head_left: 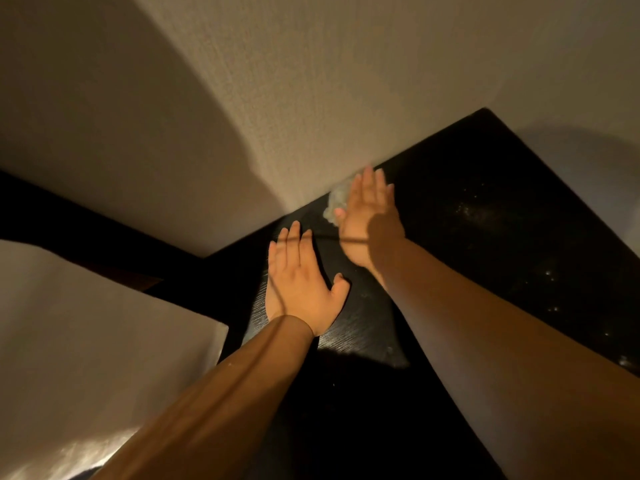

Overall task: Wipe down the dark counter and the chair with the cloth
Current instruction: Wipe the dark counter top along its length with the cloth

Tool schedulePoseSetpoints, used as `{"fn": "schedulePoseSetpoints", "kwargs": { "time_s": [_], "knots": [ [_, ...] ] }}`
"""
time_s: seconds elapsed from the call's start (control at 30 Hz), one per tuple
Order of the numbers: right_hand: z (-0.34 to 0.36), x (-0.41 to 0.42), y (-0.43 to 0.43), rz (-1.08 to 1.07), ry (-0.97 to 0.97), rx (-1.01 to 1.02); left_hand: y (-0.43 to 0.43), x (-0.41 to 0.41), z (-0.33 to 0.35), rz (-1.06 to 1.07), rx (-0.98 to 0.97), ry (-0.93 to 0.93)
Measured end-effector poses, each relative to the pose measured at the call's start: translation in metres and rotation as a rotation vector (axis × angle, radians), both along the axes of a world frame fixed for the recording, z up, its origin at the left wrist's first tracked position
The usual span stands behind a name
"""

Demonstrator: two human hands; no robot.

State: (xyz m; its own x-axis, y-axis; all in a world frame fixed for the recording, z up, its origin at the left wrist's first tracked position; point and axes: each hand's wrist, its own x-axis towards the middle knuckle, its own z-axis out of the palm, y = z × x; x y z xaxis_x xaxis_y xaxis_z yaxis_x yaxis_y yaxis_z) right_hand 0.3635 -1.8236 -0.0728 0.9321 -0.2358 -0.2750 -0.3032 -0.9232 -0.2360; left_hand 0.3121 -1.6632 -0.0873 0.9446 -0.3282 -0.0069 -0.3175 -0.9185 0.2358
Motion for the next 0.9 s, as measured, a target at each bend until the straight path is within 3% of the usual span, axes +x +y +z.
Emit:
{"fn": "schedulePoseSetpoints", "kwargs": {
  "time_s": [0.2,0.33,0.4,0.5,0.57,0.67,0.8,0.9],
  "knots": [
    [0.004,-0.003,-0.003,0.197,0.087,-0.011,-0.001,0.0,-0.004,0.028,-0.059,-0.017],
    [-0.004,-0.003,-0.021,-0.069,0.076,-0.154,-0.002,0.0,0.0,0.028,-0.037,0.028],
    [0.0,0.002,-0.011,-0.153,0.103,-0.126,-0.001,0.001,0.0,0.026,-0.037,0.045],
    [0.011,0.008,0.021,-0.02,0.179,0.009,0.001,0.001,-0.001,0.019,-0.067,0.042],
    [0.005,-0.002,0.041,0.144,0.103,-0.021,0.002,0.0,-0.001,0.01,-0.097,0.024],
    [0.001,-0.01,0.03,0.22,0.079,-0.013,0.003,0.001,0.0,0.005,-0.091,0.036],
    [0.0,-0.013,-0.01,0.054,0.059,-0.151,0.003,0.002,0.002,-0.003,-0.029,0.087],
    [-0.005,-0.007,-0.01,-0.115,0.016,-0.125,0.002,0.003,0.003,0.001,-0.025,0.09]
  ]
}}
